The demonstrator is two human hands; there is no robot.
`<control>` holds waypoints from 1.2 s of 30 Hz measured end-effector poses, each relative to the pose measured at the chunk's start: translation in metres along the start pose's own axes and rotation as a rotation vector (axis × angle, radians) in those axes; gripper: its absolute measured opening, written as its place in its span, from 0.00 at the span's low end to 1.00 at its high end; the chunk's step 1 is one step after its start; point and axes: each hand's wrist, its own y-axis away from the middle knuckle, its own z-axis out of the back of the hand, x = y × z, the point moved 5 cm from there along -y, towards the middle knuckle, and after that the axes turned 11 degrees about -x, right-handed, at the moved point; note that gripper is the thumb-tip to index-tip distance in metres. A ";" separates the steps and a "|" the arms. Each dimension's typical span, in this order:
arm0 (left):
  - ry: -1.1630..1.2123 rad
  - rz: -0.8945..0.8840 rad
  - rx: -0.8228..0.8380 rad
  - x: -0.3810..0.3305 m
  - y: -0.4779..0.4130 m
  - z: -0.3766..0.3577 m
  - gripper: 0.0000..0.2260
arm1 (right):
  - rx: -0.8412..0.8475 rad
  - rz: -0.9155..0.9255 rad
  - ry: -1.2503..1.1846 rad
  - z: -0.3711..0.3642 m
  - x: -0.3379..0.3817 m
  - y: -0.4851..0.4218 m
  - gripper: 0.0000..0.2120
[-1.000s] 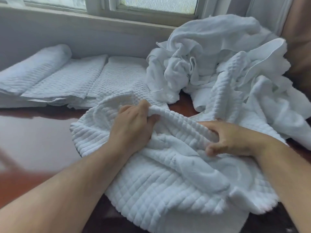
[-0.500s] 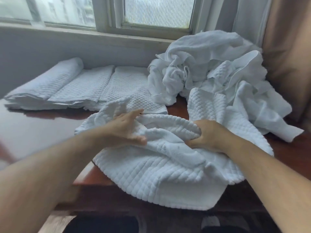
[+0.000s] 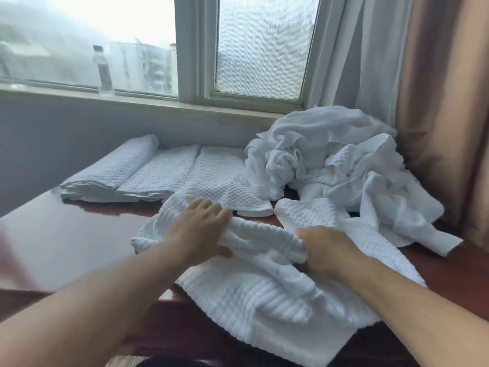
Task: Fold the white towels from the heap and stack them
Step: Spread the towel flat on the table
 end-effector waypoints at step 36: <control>-0.243 0.134 -0.186 0.044 -0.015 0.043 0.16 | -0.485 0.006 0.570 0.066 0.051 -0.070 0.12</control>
